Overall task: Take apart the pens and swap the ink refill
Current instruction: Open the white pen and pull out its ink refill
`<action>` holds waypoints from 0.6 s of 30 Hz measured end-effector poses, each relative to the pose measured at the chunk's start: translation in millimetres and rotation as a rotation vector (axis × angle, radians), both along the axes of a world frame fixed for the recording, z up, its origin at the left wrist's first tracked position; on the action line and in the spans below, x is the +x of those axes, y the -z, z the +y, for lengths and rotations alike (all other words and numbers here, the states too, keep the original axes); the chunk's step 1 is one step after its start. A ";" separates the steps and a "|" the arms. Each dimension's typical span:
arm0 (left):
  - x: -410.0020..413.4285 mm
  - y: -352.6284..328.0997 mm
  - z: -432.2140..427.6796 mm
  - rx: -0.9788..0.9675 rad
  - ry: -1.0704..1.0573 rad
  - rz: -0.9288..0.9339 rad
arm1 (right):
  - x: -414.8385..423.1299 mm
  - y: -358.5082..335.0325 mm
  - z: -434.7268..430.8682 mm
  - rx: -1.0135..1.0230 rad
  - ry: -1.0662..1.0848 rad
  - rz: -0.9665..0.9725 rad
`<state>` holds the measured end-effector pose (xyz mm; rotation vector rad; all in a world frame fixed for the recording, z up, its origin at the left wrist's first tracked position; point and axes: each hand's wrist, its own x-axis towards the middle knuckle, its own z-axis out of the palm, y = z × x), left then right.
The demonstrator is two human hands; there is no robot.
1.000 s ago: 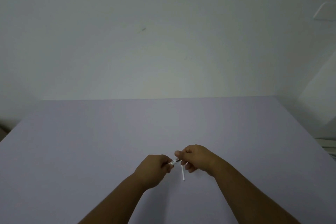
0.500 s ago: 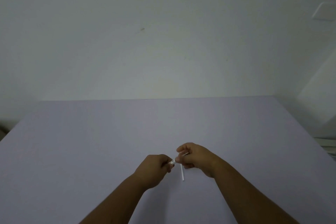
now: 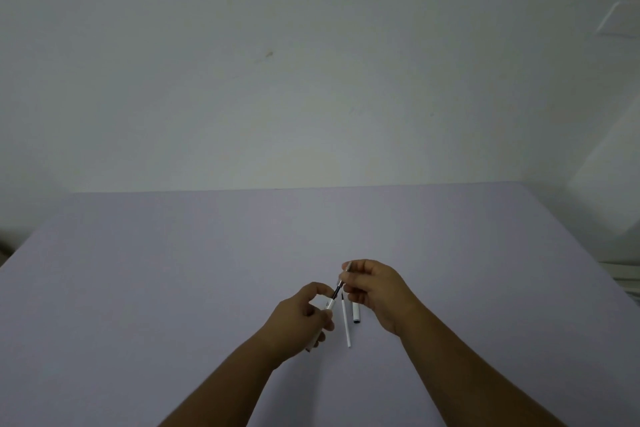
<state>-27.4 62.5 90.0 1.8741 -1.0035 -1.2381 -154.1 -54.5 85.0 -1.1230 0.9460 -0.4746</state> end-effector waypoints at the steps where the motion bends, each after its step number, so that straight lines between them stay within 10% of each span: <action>1: -0.5 -0.2 -0.3 -0.003 -0.011 0.021 | 1.2 -0.2 -0.2 -0.002 0.007 0.000; 8: 2.8 11.4 0.4 0.029 -0.063 0.147 | 6.6 2.8 -27.9 0.061 0.326 -0.052; 18: 0.7 51.2 -7.3 0.111 -0.217 0.292 | -19.3 93.6 -21.3 -0.434 -0.168 0.868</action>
